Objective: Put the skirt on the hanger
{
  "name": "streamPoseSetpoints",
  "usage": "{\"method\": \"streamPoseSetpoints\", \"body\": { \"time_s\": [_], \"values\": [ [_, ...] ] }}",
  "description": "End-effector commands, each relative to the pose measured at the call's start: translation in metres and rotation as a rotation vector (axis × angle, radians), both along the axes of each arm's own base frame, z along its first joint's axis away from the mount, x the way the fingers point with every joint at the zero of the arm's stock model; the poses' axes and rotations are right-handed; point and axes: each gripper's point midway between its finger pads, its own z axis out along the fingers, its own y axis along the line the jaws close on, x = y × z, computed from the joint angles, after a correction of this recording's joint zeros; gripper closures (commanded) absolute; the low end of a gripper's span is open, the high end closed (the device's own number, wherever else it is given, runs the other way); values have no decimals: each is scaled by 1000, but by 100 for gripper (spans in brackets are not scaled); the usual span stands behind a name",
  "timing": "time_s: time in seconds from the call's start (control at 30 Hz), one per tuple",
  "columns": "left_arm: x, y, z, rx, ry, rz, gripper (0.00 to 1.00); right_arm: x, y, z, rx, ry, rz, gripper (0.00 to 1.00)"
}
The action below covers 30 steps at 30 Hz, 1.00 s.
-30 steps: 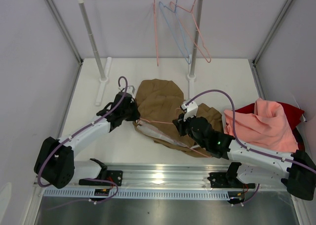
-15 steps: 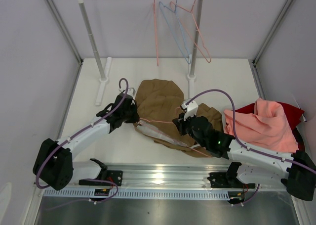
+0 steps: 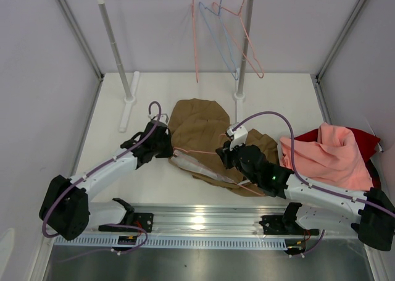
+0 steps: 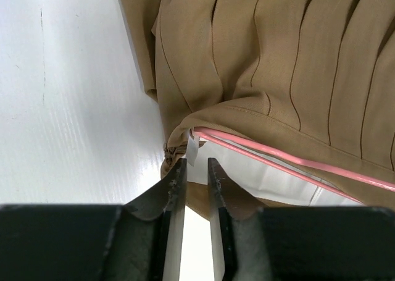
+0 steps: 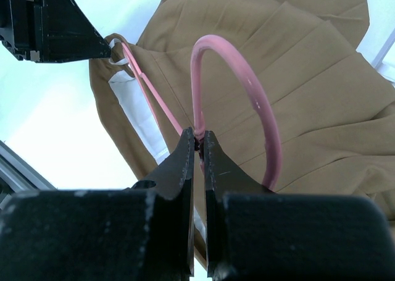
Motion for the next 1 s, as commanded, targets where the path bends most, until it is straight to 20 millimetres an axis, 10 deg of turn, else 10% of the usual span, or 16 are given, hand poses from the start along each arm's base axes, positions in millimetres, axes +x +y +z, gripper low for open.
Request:
{"method": "streamPoseSetpoints", "body": {
  "time_s": [0.0, 0.97],
  "values": [
    [4, -1, 6, 4, -21, 18, 74, 7, 3, 33, 62, -62, -8, 100],
    [22, -5, -7, 34, -21, 44, 93, 3, -1, 34, 67, -61, -7, 100]
  ]
}}
